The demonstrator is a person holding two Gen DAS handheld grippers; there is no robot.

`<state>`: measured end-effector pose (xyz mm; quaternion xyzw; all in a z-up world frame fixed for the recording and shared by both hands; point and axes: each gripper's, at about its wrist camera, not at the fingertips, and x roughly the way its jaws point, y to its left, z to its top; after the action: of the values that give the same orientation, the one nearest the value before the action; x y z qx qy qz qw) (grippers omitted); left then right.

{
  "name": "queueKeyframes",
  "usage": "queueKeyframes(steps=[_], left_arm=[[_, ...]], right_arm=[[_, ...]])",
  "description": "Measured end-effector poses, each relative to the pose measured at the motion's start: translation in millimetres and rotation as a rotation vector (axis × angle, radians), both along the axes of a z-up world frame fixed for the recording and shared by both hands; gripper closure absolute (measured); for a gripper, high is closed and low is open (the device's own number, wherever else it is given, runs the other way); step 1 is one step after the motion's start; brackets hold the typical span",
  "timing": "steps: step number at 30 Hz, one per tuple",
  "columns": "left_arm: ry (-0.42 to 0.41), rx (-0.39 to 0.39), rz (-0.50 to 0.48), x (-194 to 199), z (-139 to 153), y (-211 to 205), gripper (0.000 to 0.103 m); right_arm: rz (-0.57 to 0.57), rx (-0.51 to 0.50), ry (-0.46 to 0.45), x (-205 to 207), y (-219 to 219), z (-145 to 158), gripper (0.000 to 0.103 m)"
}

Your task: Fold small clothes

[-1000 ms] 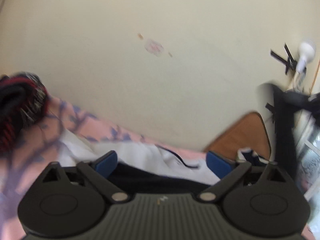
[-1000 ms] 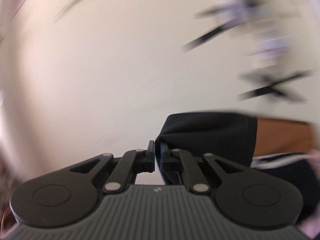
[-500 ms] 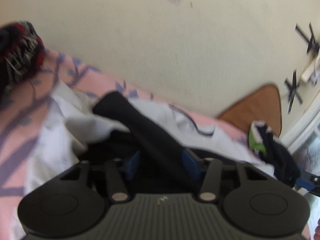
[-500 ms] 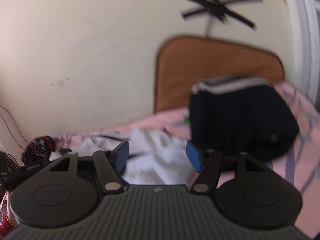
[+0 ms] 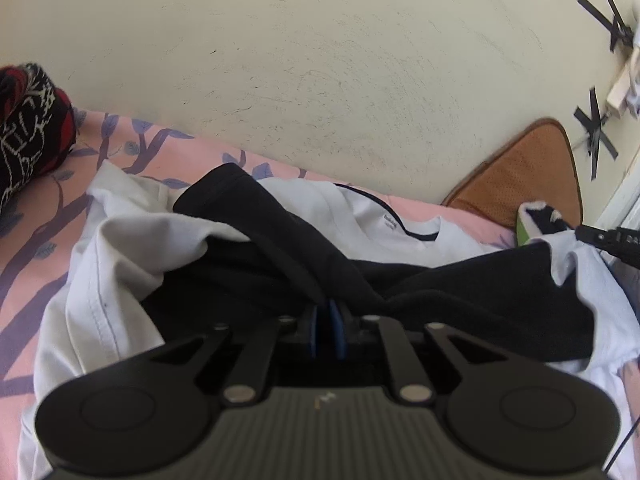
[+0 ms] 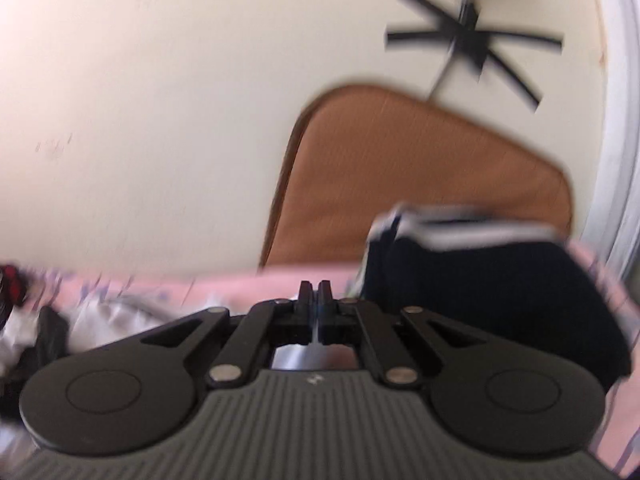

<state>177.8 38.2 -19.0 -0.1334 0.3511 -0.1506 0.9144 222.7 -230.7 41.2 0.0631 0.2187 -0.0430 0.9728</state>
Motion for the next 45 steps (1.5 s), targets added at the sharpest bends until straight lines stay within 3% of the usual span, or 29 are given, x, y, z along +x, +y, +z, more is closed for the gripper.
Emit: queueKeyframes(steps=[3, 5, 8, 10, 11, 13, 14, 16, 19, 21, 24, 27, 30, 31, 32, 34, 37, 39, 42, 44, 45], left_arm=[[-0.001, 0.002, -0.017, -1, 1, 0, 0.086], [-0.009, 0.006, -0.015, -4, 4, 1, 0.078], [-0.063, -0.012, 0.014, -11, 17, 11, 0.076], [-0.093, -0.042, 0.053, -15, 26, 23, 0.076], [-0.101, -0.061, 0.069, -16, 30, 29, 0.076], [-0.098, -0.094, 0.117, -17, 35, 45, 0.076], [-0.090, -0.108, 0.141, -16, 36, 52, 0.076], [-0.076, -0.140, 0.193, -15, 38, 68, 0.076], [-0.047, -0.207, 0.218, -11, 39, 84, 0.076], [-0.016, -0.239, 0.229, -8, 35, 90, 0.076], [0.028, -0.282, 0.247, -4, 28, 100, 0.076], [0.042, -0.302, 0.259, -1, 24, 115, 0.076], [0.032, -0.279, 0.278, -2, 27, 128, 0.072], [0.028, -0.274, 0.289, -2, 28, 132, 0.070], [0.023, -0.274, 0.296, -2, 29, 134, 0.068], [0.023, -0.283, 0.305, -1, 30, 140, 0.068], [0.038, -0.312, 0.305, 1, 28, 145, 0.068], [0.045, -0.317, 0.310, 2, 28, 149, 0.066], [0.046, -0.315, 0.325, 1, 29, 151, 0.063], [0.034, -0.311, 0.329, -3, 32, 152, 0.063], [0.022, -0.313, 0.327, -6, 35, 153, 0.063]], right_arm=[[0.015, -0.010, 0.126, 2, -3, -11, 0.087], [0.013, 0.010, 0.112, -21, -6, -13, 0.073], [0.108, 0.136, 0.071, -64, -6, -10, 0.070], [0.217, 0.225, 0.113, -81, -1, -19, 0.070], [0.246, 0.225, 0.165, -82, 5, -30, 0.070], [0.214, 0.130, 0.258, -82, 9, -55, 0.070], [0.198, 0.114, 0.227, -85, 5, -56, 0.073], [0.131, 0.149, 0.259, -84, -1, -38, 0.070], [0.220, 0.119, 0.117, -90, 29, 6, 0.070], [0.355, 0.119, 0.103, -71, 64, 23, 0.070], [0.478, 0.120, 0.177, -16, 124, 27, 0.070], [0.536, 0.164, 0.317, 53, 174, 8, 0.066], [0.496, 0.123, 0.402, 93, 213, -14, 0.058], [0.487, 0.110, 0.417, 102, 220, -20, 0.058], [0.468, 0.086, 0.418, 105, 222, -24, 0.066], [0.453, 0.054, 0.357, 100, 224, -17, 0.097], [0.556, 0.103, 0.169, 67, 214, 15, 0.099], [0.683, 0.103, 0.144, 42, 216, 25, 0.098], [0.864, 0.035, 0.295, 19, 239, 7, 0.086], [0.875, -0.072, 0.317, 1, 251, -5, 0.063], [0.857, -0.105, 0.294, -8, 251, -5, 0.063]])
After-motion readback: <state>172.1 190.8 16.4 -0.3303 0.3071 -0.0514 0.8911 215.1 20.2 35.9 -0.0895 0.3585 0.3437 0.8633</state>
